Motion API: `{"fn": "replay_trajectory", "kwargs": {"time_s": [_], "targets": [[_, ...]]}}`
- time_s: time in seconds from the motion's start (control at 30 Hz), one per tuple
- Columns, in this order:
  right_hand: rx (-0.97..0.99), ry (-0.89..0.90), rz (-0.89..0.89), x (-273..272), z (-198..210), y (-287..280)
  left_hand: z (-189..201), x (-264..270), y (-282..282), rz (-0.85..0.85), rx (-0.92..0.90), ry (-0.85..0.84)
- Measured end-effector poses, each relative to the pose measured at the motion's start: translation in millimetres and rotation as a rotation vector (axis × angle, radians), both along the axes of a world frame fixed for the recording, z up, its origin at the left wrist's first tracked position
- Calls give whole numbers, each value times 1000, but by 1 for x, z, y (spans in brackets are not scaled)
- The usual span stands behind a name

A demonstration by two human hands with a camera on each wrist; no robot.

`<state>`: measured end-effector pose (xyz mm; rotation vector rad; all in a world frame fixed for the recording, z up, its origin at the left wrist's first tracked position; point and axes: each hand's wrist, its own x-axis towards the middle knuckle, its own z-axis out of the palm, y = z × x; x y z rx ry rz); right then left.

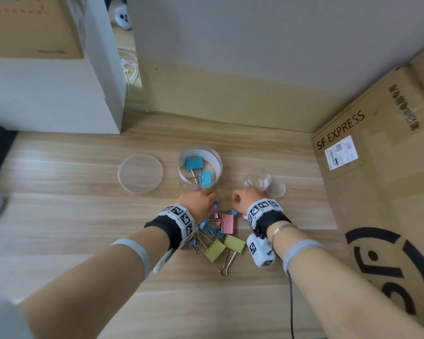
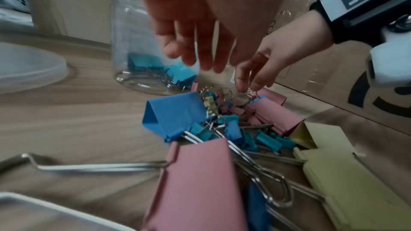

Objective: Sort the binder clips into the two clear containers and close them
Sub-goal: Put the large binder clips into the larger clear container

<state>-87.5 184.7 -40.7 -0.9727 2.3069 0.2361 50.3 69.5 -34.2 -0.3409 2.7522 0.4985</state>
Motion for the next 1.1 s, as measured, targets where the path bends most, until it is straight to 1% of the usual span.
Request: {"fn": "replay_trajectory", "kwargs": {"time_s": [0.07, 0.17, 0.23, 0.3, 0.43, 0.5, 0.57, 0.67, 0.77, 0.87, 1.03, 1.1], "targets": [[7, -39, -21, 0, -5, 5, -6, 1, 2, 28, 28, -102], [-9, -71, -125, 1, -12, 10, -14, 5, 0, 43, 59, -215], [-60, -91, -217, 1, -16, 11, -19, 7, -3, 60, 80, -231], [-82, -102, -266, -1, -18, 10, -23, 9, -5, 85, 101, -227], [-37, -130, -256, -4, -17, 8, -24, 11, -4, 91, 119, -195], [-110, -95, -259, -2, -19, 10, -21, 10, -5, 85, 137, -181], [-138, -93, -257, 1, -21, 13, -20, 12, -7, 79, 159, -183], [-64, -157, -206, 2, -22, 19, -19, 14, -12, 103, 191, -206], [12, -168, -146, -3, -20, 25, -19, 14, -15, 123, 217, -214], [28, -125, -107, -3, -21, 27, -19, 14, -16, 127, 184, -190], [6, -64, -74, 1, -21, 22, -21, 17, -16, 106, 145, -216], [-24, -76, -109, 0, -19, 23, -22, 17, -16, 112, 145, -205]]}}
